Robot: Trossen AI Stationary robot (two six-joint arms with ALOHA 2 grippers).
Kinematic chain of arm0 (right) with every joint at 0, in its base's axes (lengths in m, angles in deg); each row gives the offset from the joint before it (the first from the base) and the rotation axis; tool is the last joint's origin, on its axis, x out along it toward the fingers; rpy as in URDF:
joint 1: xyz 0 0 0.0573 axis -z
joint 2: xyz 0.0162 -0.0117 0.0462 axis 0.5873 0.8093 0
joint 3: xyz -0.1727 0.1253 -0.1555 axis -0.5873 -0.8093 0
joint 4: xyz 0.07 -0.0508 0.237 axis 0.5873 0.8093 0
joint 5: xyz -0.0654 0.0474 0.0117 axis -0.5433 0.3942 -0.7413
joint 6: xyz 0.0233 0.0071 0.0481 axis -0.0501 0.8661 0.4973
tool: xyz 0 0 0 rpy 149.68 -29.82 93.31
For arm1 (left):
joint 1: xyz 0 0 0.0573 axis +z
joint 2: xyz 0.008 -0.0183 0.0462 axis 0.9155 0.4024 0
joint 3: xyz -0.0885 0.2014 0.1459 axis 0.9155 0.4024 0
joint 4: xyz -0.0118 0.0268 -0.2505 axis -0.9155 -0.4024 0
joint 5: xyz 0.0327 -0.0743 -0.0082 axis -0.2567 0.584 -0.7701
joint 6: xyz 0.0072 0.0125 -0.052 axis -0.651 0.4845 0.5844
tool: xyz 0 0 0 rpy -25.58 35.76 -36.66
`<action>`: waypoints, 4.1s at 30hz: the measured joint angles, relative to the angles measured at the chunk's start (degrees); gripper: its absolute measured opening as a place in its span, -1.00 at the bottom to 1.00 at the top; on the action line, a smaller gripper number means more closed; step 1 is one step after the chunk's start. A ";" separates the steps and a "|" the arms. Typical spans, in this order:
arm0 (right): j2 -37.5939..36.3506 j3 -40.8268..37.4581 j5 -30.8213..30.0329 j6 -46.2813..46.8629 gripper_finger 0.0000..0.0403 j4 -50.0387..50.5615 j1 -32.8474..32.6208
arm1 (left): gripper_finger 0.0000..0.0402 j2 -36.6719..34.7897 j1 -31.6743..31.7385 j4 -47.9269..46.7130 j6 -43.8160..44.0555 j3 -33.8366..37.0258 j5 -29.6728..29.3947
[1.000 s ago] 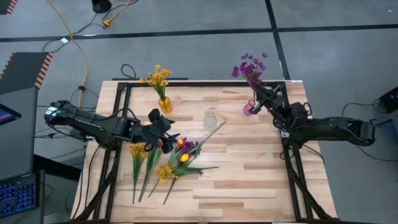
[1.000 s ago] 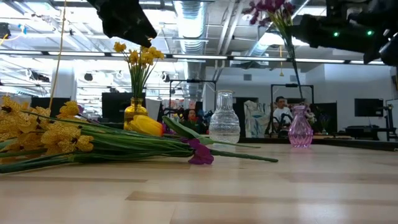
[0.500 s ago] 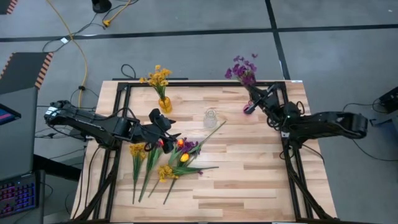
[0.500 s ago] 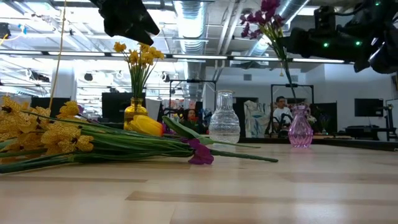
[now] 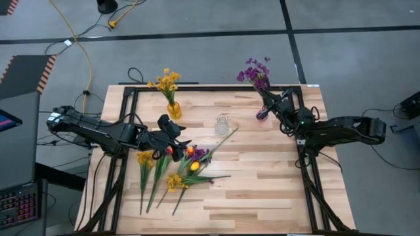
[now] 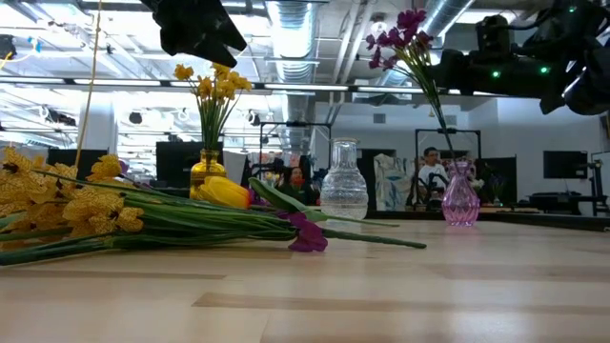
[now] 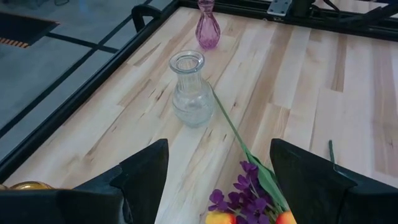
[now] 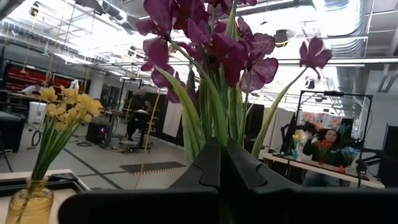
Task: Sort flowers into vase by color
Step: Put the violet flowers into the pink vase
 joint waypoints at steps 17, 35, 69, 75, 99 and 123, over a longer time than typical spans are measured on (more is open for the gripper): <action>0.00 0.02 -2.00 1.18 -0.84 4.50 0.00 | 0.34 0.00 0.00 -0.06 0.04 0.00 0.00; 0.00 0.02 -2.02 1.12 -0.78 4.50 0.00 | 0.34 0.00 0.00 -0.08 0.03 0.00 0.00; -0.02 0.02 -4.81 1.03 -0.57 9.97 0.02 | 0.34 -0.02 0.00 -0.07 0.02 0.00 0.01; -0.02 0.02 -5.06 1.03 -0.56 11.08 0.02 | 0.34 -0.02 0.00 -0.06 0.02 0.00 0.00; -0.11 0.02 -6.16 1.07 -0.03 16.28 0.01 | 0.34 -0.02 0.02 -0.06 0.02 0.00 0.00; -0.11 0.02 -24.93 -6.84 0.12 16.47 -10.83 | 0.34 -0.02 0.01 -0.06 0.02 0.00 0.01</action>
